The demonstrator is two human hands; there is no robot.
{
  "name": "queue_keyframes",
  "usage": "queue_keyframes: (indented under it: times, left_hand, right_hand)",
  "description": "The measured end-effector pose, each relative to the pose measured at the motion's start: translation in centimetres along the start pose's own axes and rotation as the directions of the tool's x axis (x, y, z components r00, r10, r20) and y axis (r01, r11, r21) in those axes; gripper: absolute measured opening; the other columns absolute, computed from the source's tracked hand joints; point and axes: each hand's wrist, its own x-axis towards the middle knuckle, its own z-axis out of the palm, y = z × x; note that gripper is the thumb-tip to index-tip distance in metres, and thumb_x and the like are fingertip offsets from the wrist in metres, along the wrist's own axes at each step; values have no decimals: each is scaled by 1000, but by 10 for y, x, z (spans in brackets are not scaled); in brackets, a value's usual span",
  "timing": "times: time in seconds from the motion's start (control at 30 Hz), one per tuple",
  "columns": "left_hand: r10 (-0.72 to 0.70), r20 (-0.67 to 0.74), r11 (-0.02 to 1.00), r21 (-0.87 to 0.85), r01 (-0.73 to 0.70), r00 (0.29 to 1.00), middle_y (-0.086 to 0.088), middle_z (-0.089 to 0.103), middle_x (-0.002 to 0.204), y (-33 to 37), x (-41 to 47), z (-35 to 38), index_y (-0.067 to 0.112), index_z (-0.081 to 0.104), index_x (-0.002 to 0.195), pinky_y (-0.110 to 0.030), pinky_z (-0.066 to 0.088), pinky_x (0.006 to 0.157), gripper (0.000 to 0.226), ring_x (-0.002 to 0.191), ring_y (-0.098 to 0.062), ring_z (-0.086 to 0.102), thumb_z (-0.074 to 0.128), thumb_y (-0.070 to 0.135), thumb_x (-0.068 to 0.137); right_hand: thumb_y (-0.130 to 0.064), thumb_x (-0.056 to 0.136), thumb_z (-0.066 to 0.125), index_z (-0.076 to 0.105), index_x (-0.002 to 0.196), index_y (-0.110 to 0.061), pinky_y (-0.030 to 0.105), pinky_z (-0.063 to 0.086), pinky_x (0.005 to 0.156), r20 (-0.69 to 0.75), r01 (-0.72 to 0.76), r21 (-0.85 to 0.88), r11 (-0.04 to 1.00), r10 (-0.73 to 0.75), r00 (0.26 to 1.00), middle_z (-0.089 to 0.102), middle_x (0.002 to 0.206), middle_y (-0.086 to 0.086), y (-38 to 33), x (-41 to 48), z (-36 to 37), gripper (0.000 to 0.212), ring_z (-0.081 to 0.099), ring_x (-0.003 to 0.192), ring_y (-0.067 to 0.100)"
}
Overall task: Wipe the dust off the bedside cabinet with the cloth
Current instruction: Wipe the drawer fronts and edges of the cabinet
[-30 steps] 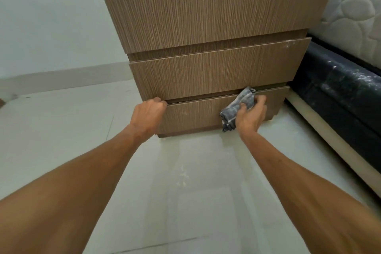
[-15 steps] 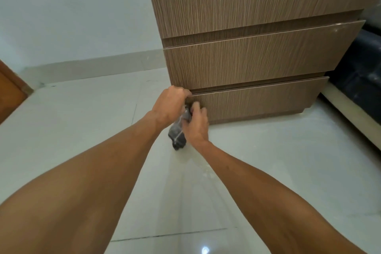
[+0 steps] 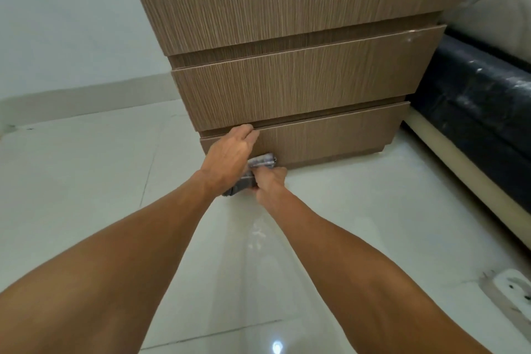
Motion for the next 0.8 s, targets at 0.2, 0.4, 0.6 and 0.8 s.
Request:
queue_keyframes:
  times: [0.2,0.4,0.6,0.8]
  left_hand:
    - [-96,-85,995,-35,93,992,-15,57,121,15,4,9,1,54,128,-40,54,88,53,109,-32,56,67,-6,77]
    - [-107,-79,994,-21,106,991,-13,55,122,17,2,15,0,51,131,-38,55,86,59,106,-30,54,63,-10,74]
    - [-116,-60,993,-22,115,991,-15,57,117,20,5,10,-3,54,127,-40,57,81,57,101,-32,57,63,-12,71]
    - [-139,-70,990,-32,137,988,-15,58,115,21,7,10,-2,56,125,-39,53,79,56,99,-32,58,61,-9,70]
  right_hand:
    - [-6,85,66,42,116,-17,47,60,79,-115,113,23,993,-110,987,63,109,15,-40,37,-64,41,68,90,31]
    - [-10,91,63,44,122,-15,42,58,84,-275,186,3,983,-178,945,62,113,13,-100,52,-146,36,67,93,27]
    - [-17,98,53,13,153,-4,42,27,115,-556,154,-484,861,-439,706,14,161,17,-162,60,-217,69,18,147,29]
    - [-15,100,46,36,146,-19,36,52,85,-465,348,345,871,-163,870,49,143,11,-146,54,-202,47,56,121,29]
